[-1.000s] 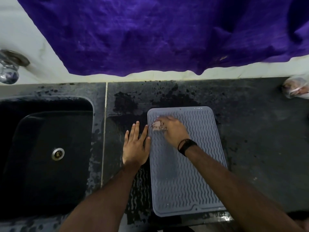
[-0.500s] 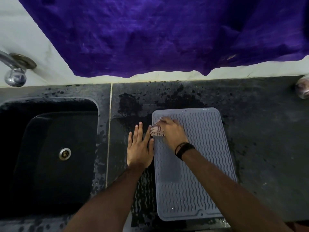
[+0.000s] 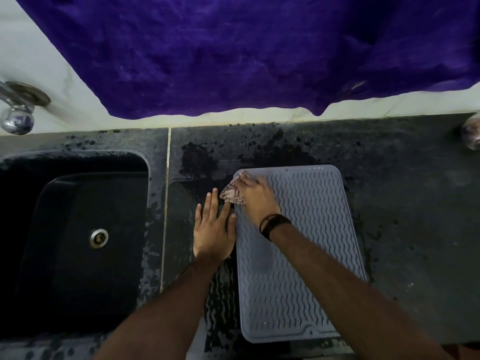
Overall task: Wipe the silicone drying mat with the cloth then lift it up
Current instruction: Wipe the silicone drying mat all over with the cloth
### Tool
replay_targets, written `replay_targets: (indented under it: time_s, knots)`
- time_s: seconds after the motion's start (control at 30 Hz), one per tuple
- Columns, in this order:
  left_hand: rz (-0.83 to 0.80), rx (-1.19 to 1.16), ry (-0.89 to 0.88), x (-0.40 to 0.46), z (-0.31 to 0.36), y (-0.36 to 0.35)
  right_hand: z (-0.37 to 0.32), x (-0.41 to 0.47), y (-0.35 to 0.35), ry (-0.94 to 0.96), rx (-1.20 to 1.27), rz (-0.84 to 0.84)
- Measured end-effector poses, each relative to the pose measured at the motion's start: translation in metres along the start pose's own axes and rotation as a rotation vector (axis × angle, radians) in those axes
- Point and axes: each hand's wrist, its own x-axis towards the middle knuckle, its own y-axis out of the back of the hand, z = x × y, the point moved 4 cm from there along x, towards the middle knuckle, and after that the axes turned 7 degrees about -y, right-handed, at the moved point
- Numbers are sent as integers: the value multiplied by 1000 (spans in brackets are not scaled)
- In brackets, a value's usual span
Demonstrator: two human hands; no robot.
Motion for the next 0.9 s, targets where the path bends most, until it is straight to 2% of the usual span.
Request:
replay_targets:
  time_s: [0.23, 0.37, 0.53, 0.73, 0.9]
  knots:
    - [-21, 56, -47, -1, -3, -4, 10, -61, -3, 56, 84, -84]
    - [-3, 2, -5, 1, -3, -3, 16, -23, 21, 65, 49, 42]
    - [24, 2, -12, 1, -1, -2, 12, 9, 15, 60, -16, -18]
    - [7, 50, -28, 0, -2, -2, 22, -50, -3, 163, 25, -65]
    - [-10, 40, -11, 1, -3, -4, 29, -83, 6, 180, 176, -17]
